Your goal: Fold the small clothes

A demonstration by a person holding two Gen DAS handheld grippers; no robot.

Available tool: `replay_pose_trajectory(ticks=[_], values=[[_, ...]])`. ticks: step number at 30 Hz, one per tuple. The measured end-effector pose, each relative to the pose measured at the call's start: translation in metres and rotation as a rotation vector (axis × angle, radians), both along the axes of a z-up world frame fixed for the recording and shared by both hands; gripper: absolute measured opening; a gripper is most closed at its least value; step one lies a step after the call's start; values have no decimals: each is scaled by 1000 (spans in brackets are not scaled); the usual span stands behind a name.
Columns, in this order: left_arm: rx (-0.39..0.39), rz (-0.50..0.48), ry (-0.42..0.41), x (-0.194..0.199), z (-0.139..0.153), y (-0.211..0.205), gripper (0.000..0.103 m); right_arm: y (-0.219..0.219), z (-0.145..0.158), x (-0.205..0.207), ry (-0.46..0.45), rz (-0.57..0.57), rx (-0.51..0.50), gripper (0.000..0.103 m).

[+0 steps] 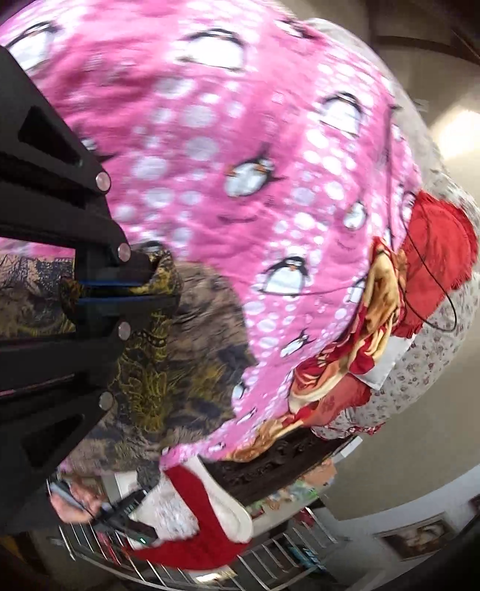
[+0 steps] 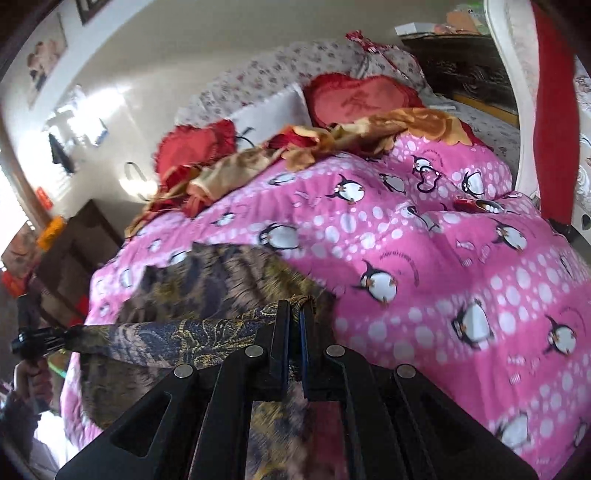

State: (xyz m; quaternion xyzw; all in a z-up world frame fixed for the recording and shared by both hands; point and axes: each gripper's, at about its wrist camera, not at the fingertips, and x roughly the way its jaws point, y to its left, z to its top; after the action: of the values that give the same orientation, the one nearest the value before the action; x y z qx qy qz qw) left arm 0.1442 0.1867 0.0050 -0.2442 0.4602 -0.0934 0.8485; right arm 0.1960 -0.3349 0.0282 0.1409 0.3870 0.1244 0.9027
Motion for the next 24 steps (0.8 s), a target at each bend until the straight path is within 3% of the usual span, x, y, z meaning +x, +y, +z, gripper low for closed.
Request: replay_pose_trajectory(ticks=[3,7,9,10,12,14,17,19,21,24], values=[[105,-19,-9,20,-10,-9,8,5,-12,19,24,-9,-19,12],[191,-68,100,35,-43,-21,10,12,-43,40,131,-2,-49,13],[214,-91,85,31,-47,-24,15,8,-49,41,167,-5,-24,14],[202,-92,74,28,-45,-22,21,5,-48,40,168,-7,0,16],[193,-79,48,17,-37,-13,61,-7,-36,32,152,10,88,18],[244,-41,-6,4,-23,-5,70,-17,-20,22,119,10,111,19],[267,9,-70,-19,0,-6,65,-23,7,4,67,-5,68,20],[251,-20,-103,-28,11,-27,60,-10,23,-9,22,14,3,21],[260,-95,-75,-33,8,-68,37,22,27,-12,37,77,-50,22],[320,-159,59,-27,-26,-119,35,80,10,-4,117,154,-204,23]])
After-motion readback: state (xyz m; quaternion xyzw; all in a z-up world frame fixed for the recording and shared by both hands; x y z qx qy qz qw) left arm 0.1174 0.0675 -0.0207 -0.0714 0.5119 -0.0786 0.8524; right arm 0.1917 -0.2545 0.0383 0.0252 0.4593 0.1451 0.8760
